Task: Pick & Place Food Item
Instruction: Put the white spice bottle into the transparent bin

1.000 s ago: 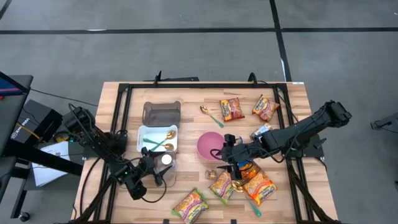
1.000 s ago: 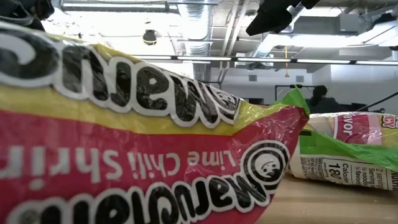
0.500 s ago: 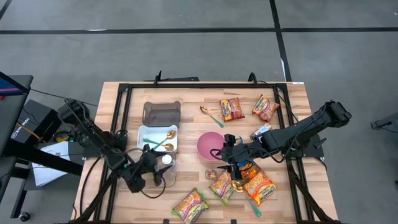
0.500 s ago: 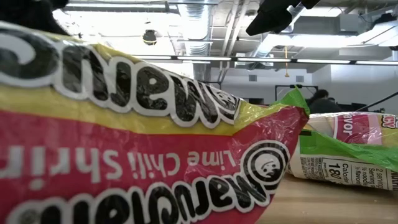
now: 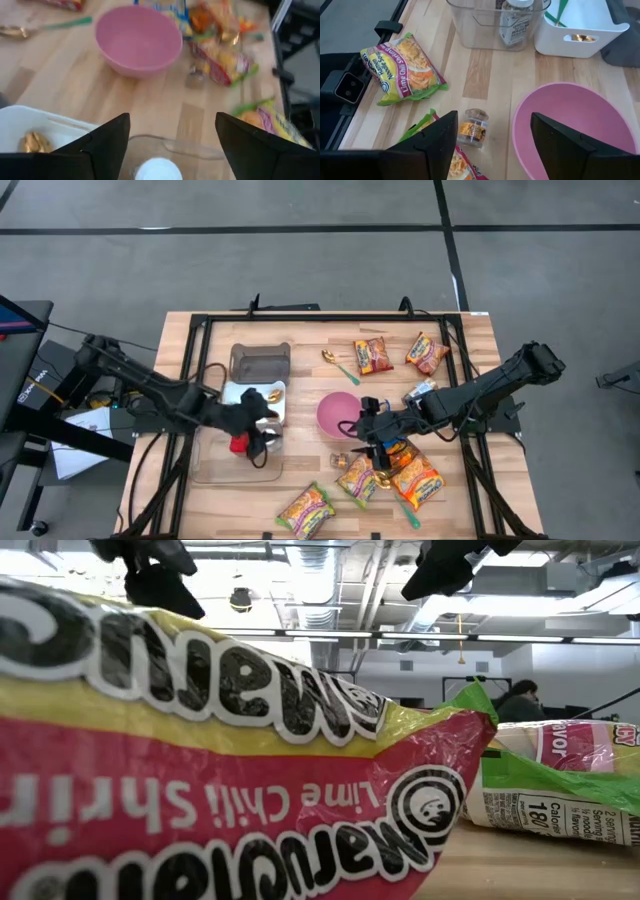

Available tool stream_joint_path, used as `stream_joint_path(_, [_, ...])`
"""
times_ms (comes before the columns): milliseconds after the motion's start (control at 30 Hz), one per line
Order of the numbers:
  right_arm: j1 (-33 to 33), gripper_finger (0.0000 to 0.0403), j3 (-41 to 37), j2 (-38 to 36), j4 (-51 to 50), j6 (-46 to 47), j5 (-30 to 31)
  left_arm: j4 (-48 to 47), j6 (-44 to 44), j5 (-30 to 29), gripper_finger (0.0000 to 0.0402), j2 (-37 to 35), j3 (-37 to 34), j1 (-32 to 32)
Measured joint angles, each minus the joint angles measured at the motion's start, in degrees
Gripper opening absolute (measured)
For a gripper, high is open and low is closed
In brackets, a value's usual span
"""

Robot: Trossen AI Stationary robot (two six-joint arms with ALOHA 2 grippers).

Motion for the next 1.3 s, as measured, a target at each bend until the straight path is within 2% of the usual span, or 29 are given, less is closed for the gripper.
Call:
stream_joint_path(167, [0.0, 0.0244, 0.0, 0.0, -0.34, 0.02, 0.0, -19.83, 0.09, 2.77, 0.0264, 8.42, 11.37, -1.07])
stream_joint_path(300, [0.0, 0.0244, 0.0, 0.0, -0.32, 0.07, 0.0, -25.77, 0.02, 3.54, 0.0249, 15.03, 16.11, -2.76])
stream_joint_path(500, [0.0, 0.0244, 0.0, 0.0, -0.32, 0.63, -0.02, -28.34, -3.6, 3.62, 0.0261, 19.39, 17.78, -3.03])
stream_joint_path(733, [0.0, 0.0244, 0.0, 0.0, -0.44, 0.61, -0.02, -28.95, -4.69, 1.24, 0.0284, 20.0, 17.78, -2.47])
stream_joint_path(1300, [0.0, 0.0244, 0.0, 0.0, -0.9, 0.61, 0.0, -27.01, -7.88, 2.58, 0.0269, 20.29, 13.94, -2.47])
